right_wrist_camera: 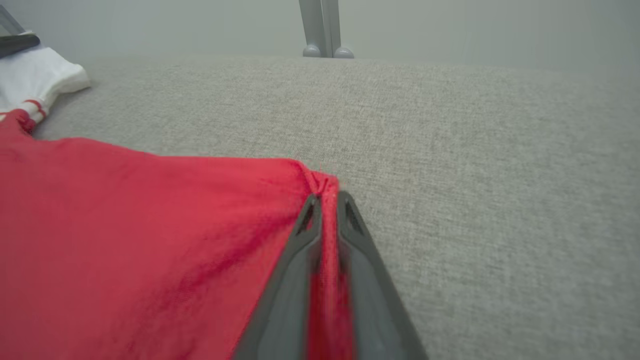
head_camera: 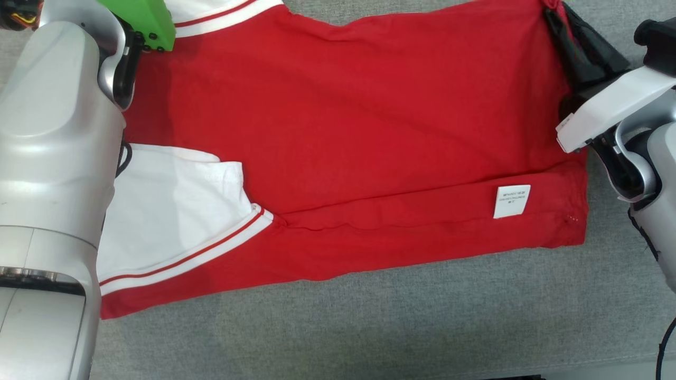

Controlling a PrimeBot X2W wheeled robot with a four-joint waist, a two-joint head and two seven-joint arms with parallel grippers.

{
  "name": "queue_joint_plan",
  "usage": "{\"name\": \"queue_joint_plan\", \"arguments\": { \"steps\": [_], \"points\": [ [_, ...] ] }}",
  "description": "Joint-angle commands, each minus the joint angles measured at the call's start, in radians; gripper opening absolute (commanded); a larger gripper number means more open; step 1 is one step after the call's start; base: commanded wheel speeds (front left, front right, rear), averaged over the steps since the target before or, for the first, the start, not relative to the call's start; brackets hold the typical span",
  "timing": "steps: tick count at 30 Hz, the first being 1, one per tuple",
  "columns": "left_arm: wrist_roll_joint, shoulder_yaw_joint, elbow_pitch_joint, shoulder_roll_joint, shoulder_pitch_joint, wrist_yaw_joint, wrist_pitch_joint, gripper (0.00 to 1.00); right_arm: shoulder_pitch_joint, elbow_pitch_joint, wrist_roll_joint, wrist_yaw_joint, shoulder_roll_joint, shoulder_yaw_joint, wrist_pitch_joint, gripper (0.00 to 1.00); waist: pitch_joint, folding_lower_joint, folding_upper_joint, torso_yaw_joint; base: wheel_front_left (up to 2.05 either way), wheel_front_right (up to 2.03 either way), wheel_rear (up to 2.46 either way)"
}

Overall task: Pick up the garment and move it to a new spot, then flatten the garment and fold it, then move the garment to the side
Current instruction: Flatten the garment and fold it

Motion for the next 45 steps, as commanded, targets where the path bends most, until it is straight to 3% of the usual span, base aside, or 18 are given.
{"name": "queue_joint_plan", "arguments": {
  "steps": [1,6,12,23,31,37,39,40,42,43,44,45],
  "points": [
    [-0.006,0.000,-0.011,0.017,-0.013,-0.002,-0.027,0.00,-0.011,0.001,0.005,-0.001,-0.015,0.001,-0.025,0.00,-0.009,-0.0001,0.0000,0.005,0.00,0.00,0.00],
    [-0.022,0.024,-0.075,0.044,0.021,0.001,-0.088,0.00,-0.006,-0.036,-0.001,-0.001,-0.035,-0.022,-0.110,0.00,-0.046,-0.0001,0.0000,0.012,0.00,0.00,0.00],
    [-0.039,0.075,-0.263,0.077,0.148,0.028,-0.107,0.00,0.052,-0.081,-0.019,-0.001,-0.038,-0.063,-0.141,0.00,-0.104,-0.0001,0.0000,0.023,0.00,0.00,0.00],
    [-0.093,0.160,-0.727,0.088,0.654,0.115,-0.101,0.00,0.237,-0.128,-0.032,-0.001,-0.008,-0.071,-0.126,0.00,-0.140,-0.0001,0.0000,0.037,0.00,0.00,0.00],
    [-0.166,0.157,-0.872,0.068,0.944,0.167,-0.024,0.00,0.353,-0.114,-0.017,-0.001,0.038,-0.105,-0.149,0.00,-0.160,-0.0001,0.0000,0.036,0.00,0.00,0.00],
    [-0.188,0.167,-0.943,0.078,1.047,0.202,0.008,0.00,0.434,-0.137,-0.005,-0.001,0.061,-0.150,-0.165,0.00,-0.184,-0.0001,0.0000,0.036,0.00,0.00,0.00],
    [-0.198,0.165,-0.955,0.080,1.070,0.207,0.027,0.00,0.454,-0.145,-0.008,-0.001,0.070,-0.154,-0.161,0.33,-0.191,-0.0001,0.0000,0.031,0.00,0.00,0.00],
    [-0.204,0.164,-0.958,0.083,1.082,0.210,0.039,0.00,0.468,-0.144,-0.007,-0.001,0.074,-0.159,-0.157,0.59,-0.195,-0.0001,0.0000,0.030,0.00,0.00,0.00],
    [-0.214,0.154,-0.956,0.088,1.109,0.210,0.069,0.00,0.490,-0.145,-0.006,-0.001,0.085,-0.166,-0.155,1.00,-0.201,-0.0001,0.0000,0.026,0.00,0.00,0.00],
    [-0.215,0.151,-0.958,0.087,1.118,0.213,0.076,0.15,0.499,-0.145,-0.005,-0.001,0.089,-0.170,-0.156,1.00,-0.204,-0.0001,0.0000,0.025,0.00,0.00,0.00],
    [-0.207,0.152,-0.960,0.090,1.125,0.221,0.076,0.51,0.509,-0.148,-0.012,-0.001,0.092,-0.178,-0.163,1.00,-0.208,-0.0001,0.0000,0.025,0.00,0.00,0.00],
    [-0.202,0.151,-0.964,0.090,1.131,0.226,0.071,1.00,0.516,-0.155,-0.020,-0.001,0.096,-0.184,-0.170,1.00,-0.209,-0.0001,0.0000,0.025,0.00,0.00,0.00]
  ]
}}
